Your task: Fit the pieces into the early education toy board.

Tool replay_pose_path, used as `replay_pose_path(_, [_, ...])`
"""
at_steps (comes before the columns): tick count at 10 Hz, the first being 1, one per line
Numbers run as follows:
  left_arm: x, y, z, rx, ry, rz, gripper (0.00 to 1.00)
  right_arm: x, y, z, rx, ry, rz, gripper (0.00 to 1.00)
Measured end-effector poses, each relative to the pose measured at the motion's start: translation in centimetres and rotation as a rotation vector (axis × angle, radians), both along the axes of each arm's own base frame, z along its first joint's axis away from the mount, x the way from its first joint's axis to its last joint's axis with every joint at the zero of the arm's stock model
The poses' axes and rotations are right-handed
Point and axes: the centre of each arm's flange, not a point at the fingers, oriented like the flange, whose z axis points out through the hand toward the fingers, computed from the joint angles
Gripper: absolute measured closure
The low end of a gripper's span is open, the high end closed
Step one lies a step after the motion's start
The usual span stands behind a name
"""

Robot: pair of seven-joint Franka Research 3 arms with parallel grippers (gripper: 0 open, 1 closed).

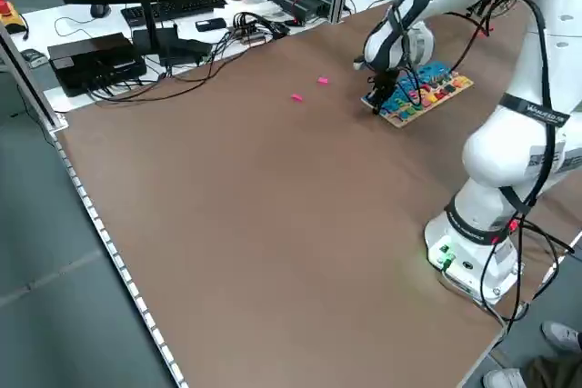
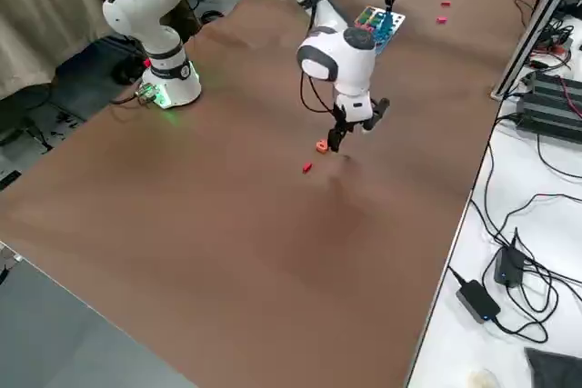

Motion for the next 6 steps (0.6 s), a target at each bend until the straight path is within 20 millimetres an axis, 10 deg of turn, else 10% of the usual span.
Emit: replay_pose_path(6, [-2.2, -12.9, -0.1, -0.048, -0.037, 0.027, 0.99, -2.8, -1.3, -2.9, -0.003, 0.054, -0.025, 0.26])
